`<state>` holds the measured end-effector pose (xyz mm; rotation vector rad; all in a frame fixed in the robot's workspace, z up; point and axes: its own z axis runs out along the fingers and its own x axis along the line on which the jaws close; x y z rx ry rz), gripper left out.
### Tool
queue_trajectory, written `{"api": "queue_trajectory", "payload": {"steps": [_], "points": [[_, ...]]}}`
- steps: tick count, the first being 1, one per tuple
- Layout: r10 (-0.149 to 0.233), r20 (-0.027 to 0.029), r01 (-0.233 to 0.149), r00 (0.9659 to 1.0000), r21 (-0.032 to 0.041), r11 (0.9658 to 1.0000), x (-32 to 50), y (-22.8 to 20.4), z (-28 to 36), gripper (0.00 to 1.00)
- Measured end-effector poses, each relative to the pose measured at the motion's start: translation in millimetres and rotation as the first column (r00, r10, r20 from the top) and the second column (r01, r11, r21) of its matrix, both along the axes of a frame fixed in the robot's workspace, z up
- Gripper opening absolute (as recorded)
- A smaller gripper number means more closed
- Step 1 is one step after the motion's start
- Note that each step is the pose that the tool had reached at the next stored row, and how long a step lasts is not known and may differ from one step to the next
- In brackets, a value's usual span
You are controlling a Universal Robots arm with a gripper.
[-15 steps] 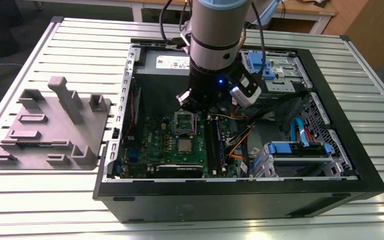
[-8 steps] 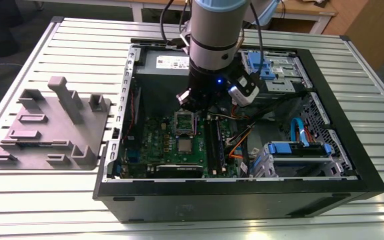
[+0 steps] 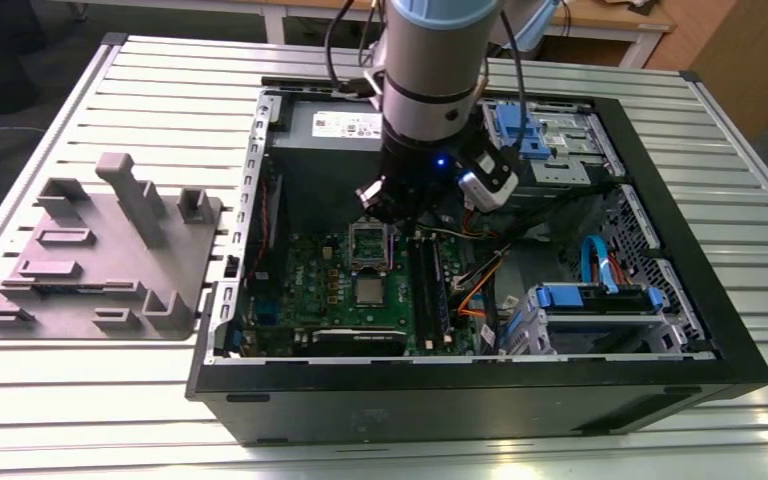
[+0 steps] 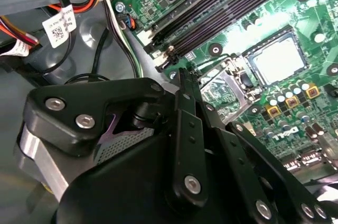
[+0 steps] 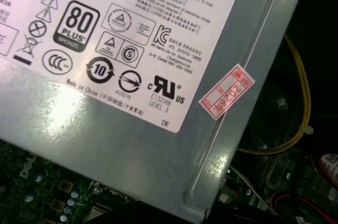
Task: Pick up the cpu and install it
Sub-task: 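Close the cpu cover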
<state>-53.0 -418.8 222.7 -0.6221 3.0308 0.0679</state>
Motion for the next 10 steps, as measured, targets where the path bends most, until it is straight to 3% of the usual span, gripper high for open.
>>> {"api": "queue_trajectory", "payload": {"steps": [4,10], "points": [[0.006,-0.0001,-0.006,1.0000,0.0003,1.0000,1.6,0.1,-3.3,0.11],[0.038,0.0004,-0.038,0.9993,0.0191,0.9991,2.5,0.1,-4.8,0.11]]}}
